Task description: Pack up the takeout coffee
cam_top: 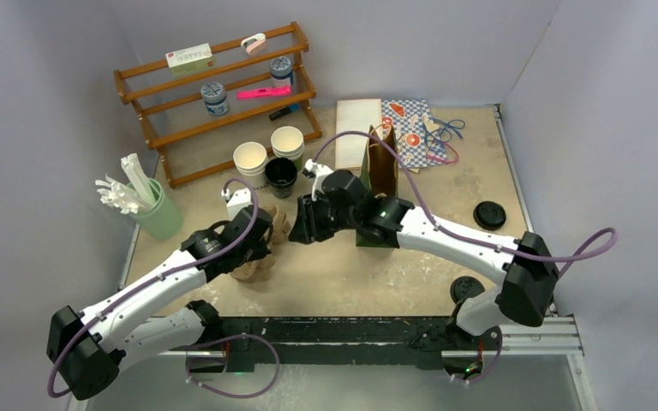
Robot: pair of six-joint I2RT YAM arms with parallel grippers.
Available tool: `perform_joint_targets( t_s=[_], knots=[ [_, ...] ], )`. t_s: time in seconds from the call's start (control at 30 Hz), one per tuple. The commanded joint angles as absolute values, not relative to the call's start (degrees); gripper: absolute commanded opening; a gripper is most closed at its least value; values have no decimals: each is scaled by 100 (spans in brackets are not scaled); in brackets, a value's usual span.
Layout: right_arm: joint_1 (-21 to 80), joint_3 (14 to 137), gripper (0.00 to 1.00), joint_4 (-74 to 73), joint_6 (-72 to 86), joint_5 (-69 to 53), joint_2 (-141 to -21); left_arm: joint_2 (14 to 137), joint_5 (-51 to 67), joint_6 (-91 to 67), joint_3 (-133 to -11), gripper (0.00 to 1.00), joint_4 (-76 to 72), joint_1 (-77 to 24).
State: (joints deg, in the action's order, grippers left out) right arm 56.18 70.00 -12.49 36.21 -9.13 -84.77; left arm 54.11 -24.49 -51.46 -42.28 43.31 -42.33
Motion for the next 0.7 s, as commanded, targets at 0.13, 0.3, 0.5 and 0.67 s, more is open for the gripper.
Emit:
perform_joint_targets(
  t_s=[0.13, 0.3, 0.5, 0.67],
  knots=[
    [5730, 6167, 41, 478, 4266, -1139, -8736, 5423, -2245, -5264, -3885, 4, 3702, -4208],
    [5738, 5892, 50, 1127, 4484, -1412, -9057, 5383, -2152, -5239, -3942, 8, 3697, -4212],
    [5752, 5840, 50, 1217, 4509, -1311, -9321, 5371, -2200, -5144, -3973, 17, 3796, -4209],
    [5765, 5833, 48, 1364, 4574, -1361, -9523, 5385, -2124, -5112, -3956, 16, 3835, -4209]
  ],
)
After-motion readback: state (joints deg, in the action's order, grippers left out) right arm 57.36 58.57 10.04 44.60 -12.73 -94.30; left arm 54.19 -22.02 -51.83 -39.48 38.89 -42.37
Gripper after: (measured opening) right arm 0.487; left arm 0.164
